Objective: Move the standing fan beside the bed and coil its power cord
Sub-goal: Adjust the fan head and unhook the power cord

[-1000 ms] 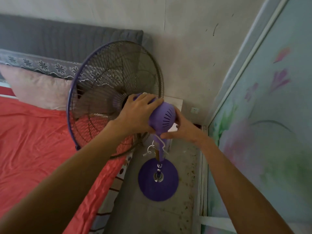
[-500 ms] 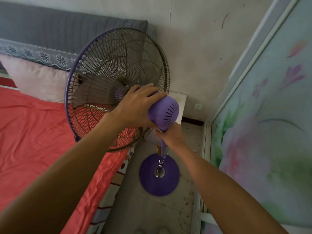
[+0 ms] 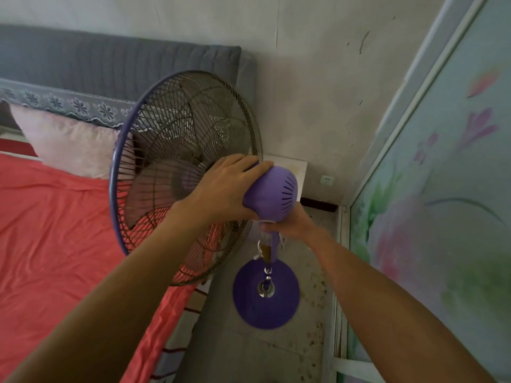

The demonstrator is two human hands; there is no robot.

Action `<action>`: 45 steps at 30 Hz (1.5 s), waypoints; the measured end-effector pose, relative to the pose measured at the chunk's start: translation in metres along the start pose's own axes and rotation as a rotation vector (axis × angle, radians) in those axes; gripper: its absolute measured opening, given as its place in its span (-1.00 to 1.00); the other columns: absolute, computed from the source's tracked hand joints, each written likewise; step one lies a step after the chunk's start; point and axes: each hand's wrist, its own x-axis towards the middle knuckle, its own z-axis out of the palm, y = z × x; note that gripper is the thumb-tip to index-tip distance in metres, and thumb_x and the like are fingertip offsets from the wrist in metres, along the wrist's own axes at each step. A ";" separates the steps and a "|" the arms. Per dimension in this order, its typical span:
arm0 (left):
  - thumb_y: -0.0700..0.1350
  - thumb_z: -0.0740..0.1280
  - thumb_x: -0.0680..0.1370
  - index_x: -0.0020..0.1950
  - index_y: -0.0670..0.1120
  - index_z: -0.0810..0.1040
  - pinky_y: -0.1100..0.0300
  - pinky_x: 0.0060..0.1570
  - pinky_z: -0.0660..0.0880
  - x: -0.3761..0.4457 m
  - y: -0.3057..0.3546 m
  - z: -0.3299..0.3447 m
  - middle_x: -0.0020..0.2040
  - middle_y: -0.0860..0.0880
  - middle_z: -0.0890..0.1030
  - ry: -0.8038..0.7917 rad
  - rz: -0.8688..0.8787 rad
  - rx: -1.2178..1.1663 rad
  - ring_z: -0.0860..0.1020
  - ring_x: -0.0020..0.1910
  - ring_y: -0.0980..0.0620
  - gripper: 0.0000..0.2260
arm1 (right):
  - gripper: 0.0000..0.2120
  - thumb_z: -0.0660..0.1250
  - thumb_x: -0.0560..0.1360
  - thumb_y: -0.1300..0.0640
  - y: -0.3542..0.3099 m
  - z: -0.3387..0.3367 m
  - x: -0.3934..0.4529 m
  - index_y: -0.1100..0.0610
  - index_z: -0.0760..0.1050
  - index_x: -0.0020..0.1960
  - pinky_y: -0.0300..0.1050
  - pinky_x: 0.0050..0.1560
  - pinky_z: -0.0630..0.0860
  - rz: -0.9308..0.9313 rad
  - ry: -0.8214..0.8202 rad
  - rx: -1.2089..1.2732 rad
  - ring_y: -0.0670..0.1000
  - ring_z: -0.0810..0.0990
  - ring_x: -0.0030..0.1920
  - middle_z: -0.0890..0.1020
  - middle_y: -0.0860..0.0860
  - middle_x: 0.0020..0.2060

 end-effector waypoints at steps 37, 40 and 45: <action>-0.27 0.43 0.43 -0.09 -0.15 0.71 0.23 -0.14 0.51 -0.139 0.066 0.142 -0.19 -0.11 0.74 -0.117 -0.504 -0.624 0.62 -0.24 0.07 -0.89 | -0.84 0.30 0.58 0.32 0.034 0.008 -0.074 0.26 0.66 -0.02 -0.57 -0.29 0.34 0.157 0.382 -0.082 -0.09 0.53 -0.28 0.63 0.02 -0.25; -0.27 0.43 0.42 -0.03 -0.11 0.72 0.26 -0.12 0.50 -0.137 0.065 0.162 -0.16 -0.07 0.74 -0.145 -0.562 -0.631 0.64 -0.22 0.05 -0.83 | -0.85 0.32 0.57 0.27 0.038 0.004 -0.071 0.24 0.67 0.02 -0.51 -0.30 0.34 0.138 0.337 -0.114 0.02 0.60 -0.19 0.71 0.11 -0.18; -0.15 0.43 0.44 0.01 -0.06 0.68 0.34 -0.18 0.55 -0.108 0.070 0.135 -0.25 0.09 0.68 0.080 -0.628 -0.759 0.60 -0.33 0.36 -0.84 | -0.86 0.34 0.54 0.10 0.024 -0.011 -0.081 0.07 0.67 -0.07 -0.27 -0.27 0.37 0.110 0.083 -0.157 -0.06 0.60 -0.18 0.70 -0.01 -0.20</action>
